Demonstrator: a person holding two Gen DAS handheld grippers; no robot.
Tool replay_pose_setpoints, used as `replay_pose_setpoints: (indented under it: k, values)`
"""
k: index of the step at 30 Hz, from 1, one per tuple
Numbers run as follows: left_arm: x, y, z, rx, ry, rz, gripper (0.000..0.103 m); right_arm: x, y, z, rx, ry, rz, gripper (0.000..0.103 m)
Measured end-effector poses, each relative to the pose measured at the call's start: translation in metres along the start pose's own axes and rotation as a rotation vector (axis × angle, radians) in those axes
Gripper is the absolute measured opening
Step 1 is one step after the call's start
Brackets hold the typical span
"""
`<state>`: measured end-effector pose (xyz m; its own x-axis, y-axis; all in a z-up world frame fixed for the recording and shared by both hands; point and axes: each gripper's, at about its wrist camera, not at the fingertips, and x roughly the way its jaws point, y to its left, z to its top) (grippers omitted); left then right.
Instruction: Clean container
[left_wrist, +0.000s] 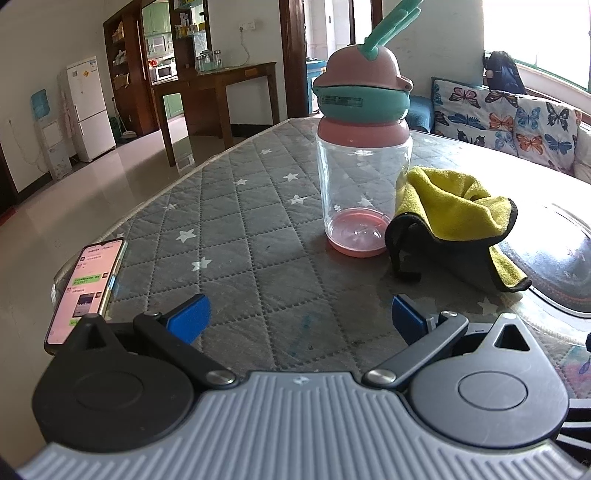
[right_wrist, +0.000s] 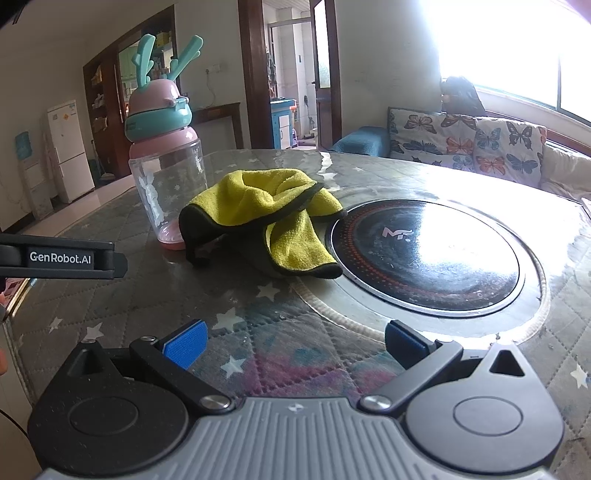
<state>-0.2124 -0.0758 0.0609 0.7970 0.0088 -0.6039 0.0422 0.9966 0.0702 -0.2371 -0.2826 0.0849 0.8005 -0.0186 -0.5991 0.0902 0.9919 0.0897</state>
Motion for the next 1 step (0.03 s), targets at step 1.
replay_pose_setpoints:
  k: [1]
  values:
    - [-0.0008,0.0007,-0.0001,-0.002,-0.004,0.000,0.103,-0.0006,0.0000,-0.0002,0.000,-0.001,0.001,0.103]
